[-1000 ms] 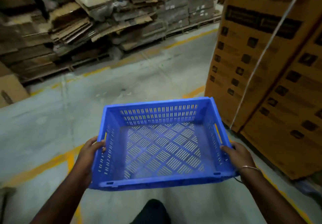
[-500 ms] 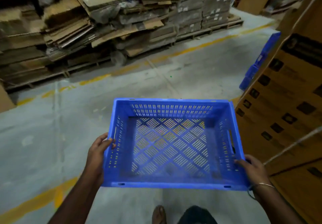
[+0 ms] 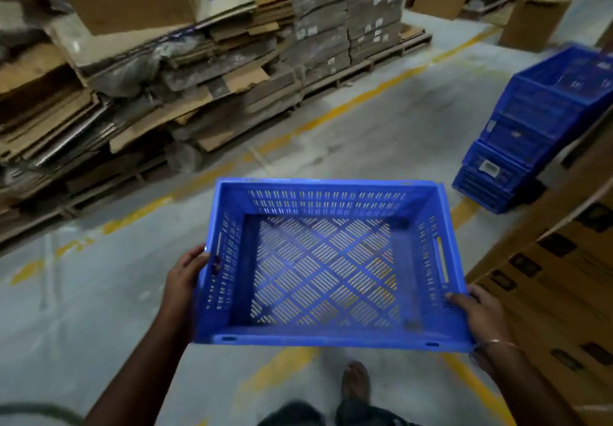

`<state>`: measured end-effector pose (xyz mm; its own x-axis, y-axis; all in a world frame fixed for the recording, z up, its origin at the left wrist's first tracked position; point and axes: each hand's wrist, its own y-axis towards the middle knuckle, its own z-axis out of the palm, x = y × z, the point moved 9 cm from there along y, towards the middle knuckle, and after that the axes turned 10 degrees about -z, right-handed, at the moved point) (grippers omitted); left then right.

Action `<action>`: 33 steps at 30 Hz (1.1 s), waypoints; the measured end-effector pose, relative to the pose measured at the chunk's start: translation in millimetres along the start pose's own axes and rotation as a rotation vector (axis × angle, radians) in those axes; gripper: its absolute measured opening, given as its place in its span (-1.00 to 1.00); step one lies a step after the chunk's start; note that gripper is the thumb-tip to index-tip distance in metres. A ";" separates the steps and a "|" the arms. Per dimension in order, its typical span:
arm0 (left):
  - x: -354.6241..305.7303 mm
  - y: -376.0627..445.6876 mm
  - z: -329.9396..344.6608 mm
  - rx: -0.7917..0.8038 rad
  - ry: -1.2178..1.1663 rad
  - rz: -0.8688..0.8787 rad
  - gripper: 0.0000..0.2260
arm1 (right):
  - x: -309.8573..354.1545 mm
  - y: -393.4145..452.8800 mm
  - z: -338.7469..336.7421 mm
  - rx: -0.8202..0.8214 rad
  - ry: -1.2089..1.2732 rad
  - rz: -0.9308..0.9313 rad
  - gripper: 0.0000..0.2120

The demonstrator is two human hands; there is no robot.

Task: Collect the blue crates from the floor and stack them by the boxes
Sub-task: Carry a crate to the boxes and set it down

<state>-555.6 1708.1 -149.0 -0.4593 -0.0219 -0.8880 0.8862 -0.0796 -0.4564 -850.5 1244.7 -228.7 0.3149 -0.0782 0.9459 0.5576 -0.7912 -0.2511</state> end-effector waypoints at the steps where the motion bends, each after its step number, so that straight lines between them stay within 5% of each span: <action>1: -14.5 22.2 13.1 -0.002 0.009 -0.001 -0.76 | 11.8 23.2 9.7 -0.005 -0.014 -0.002 -0.96; 9: -110.6 227.9 129.3 0.114 0.053 -0.020 -0.81 | 105.3 198.8 81.0 -0.063 -0.076 -0.071 -0.97; 17: -212.4 449.2 309.2 0.351 0.207 -0.077 -0.42 | 157.1 334.1 121.0 -0.295 0.007 -0.010 -0.89; 24: -298.7 552.0 514.7 0.548 0.360 0.017 -0.52 | 194.3 410.5 116.1 -0.481 0.201 0.043 -0.85; 30: -319.2 619.8 686.9 0.647 0.426 -0.013 -0.40 | 214.6 504.9 80.7 -0.611 0.229 0.036 -0.77; 33: -334.7 642.4 775.8 0.692 0.444 -0.012 -0.67 | 246.2 546.7 59.5 -0.658 0.225 0.004 -0.76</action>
<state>120.3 891.2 -101.5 -0.2730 0.3679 -0.8889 0.5765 -0.6771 -0.4573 -422.4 829.0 -145.3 0.1096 -0.1493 0.9827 -0.0470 -0.9883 -0.1449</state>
